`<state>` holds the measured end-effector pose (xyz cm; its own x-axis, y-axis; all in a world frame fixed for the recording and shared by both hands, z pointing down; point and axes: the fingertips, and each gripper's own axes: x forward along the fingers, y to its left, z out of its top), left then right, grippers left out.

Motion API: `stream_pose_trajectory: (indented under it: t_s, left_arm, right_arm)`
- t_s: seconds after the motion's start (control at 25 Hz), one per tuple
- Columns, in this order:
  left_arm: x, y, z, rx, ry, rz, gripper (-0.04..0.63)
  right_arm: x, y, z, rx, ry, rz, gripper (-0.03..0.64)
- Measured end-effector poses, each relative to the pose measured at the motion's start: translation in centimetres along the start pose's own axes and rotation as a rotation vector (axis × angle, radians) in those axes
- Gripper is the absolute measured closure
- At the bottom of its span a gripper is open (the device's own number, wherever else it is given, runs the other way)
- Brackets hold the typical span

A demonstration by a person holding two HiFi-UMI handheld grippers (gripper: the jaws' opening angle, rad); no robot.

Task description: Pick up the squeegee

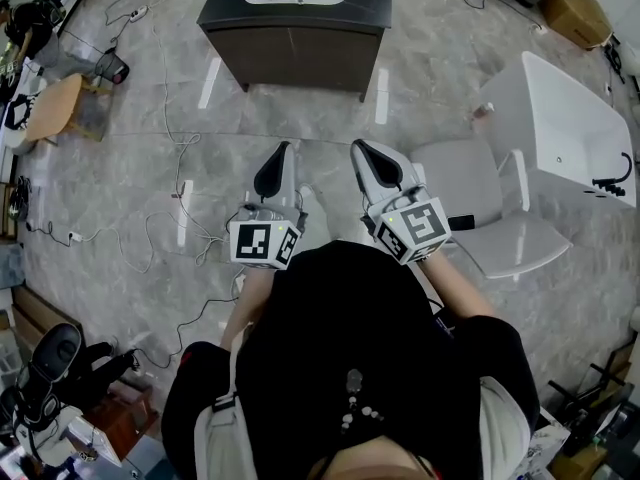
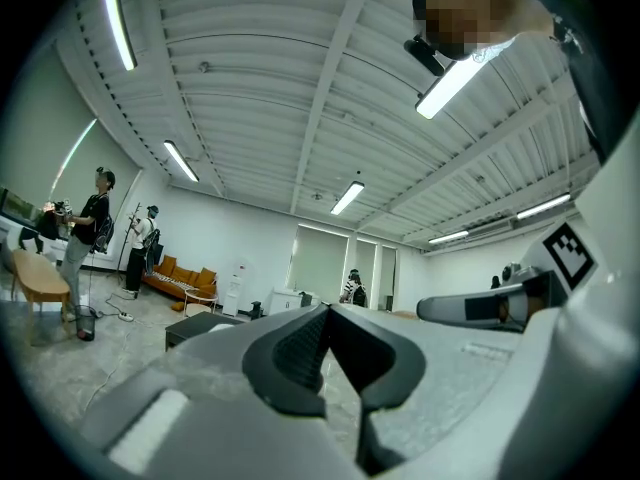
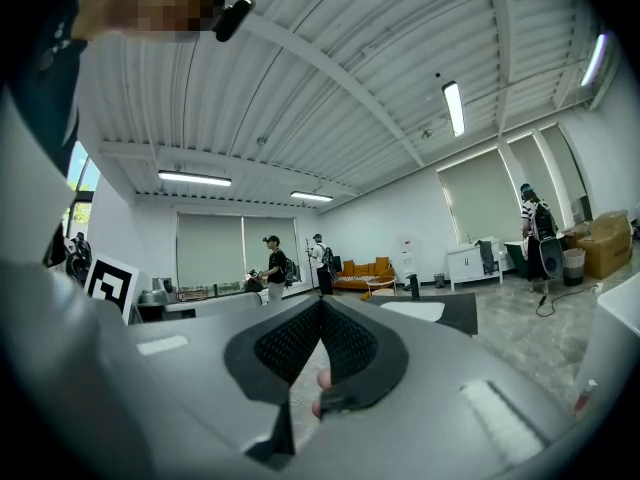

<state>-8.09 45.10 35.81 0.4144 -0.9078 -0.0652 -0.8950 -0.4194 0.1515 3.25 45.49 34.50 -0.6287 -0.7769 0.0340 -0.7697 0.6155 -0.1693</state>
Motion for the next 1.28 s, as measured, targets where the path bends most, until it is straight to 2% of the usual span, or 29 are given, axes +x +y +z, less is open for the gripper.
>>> stream_pose_trajectory:
  t_s: [0.72, 1.28]
  left_arm:
    - [12.8, 7.8, -0.6, -0.037, 0.025, -0.044, 0.594]
    - [19.7, 15.1, 0.8, -0.027, 0.013, -0.09, 0.594]
  right_arm:
    - [12.7, -7.4, 0.4, 0.033, 0.057, -0.056, 0.614]
    - [22.6, -9.3, 1.8, 0.01, 0.039, -0.079, 0.614]
